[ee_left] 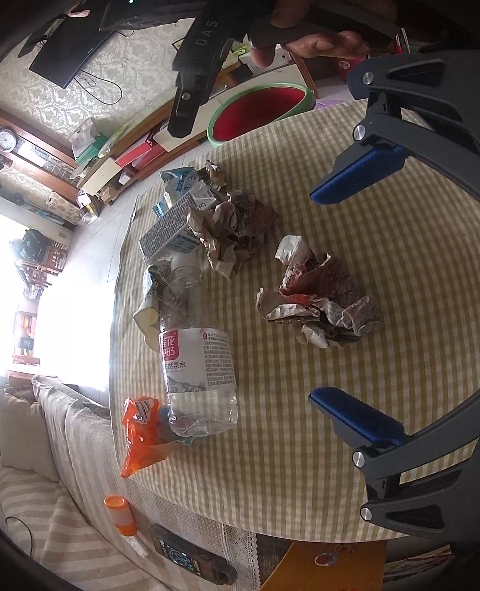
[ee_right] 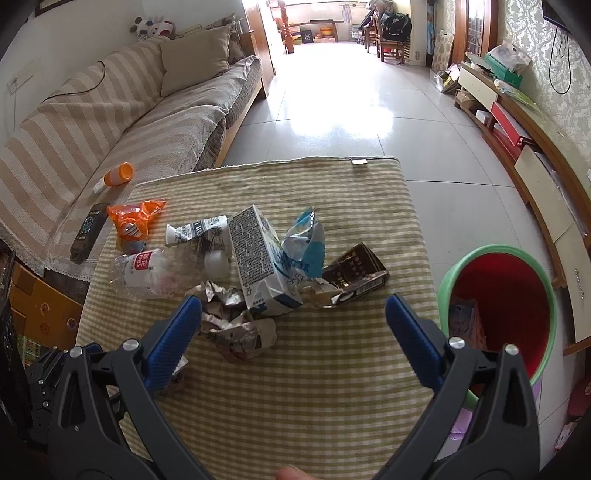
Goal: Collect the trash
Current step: 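Grasp the crumpled brown paper with the left tool while the right tool grasps the blue plastic wrapper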
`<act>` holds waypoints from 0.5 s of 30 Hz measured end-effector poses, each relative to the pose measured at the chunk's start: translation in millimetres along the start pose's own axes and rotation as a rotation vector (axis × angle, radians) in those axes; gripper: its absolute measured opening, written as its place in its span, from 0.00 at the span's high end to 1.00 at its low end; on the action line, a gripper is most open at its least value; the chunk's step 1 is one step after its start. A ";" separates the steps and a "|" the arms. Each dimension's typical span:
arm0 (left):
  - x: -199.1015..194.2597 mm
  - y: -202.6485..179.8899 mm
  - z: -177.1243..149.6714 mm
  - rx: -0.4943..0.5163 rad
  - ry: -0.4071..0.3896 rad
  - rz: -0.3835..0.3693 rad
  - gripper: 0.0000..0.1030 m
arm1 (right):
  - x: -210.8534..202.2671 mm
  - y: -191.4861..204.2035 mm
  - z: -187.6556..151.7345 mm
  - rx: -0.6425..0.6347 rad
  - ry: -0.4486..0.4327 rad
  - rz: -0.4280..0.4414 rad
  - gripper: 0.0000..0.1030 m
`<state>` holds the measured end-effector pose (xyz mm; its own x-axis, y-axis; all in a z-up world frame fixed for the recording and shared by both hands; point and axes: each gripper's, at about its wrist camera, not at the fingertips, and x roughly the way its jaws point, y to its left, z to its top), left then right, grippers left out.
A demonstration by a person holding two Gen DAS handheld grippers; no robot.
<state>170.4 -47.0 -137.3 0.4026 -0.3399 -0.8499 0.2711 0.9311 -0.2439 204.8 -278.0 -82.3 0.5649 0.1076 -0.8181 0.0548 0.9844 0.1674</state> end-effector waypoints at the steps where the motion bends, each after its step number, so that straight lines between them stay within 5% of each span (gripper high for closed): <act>1: 2.8 0.8 1.6 -0.003 0.003 0.001 0.08 | 5.6 -1.5 3.2 0.006 0.003 0.000 0.05; 11: 35.6 0.1 9.2 0.017 0.052 0.009 0.10 | 61.5 -19.5 20.7 0.062 0.074 0.013 0.13; 15: 46.3 -0.4 10.5 0.024 0.076 0.019 0.20 | 76.5 -20.2 21.5 0.069 0.099 0.022 0.19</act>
<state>198.1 -64.4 -171.7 0.3407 -0.3108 -0.8873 0.2852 0.9335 -0.2174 264.6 -292.6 -136.5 0.4831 0.1461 -0.8633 0.1017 0.9699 0.2211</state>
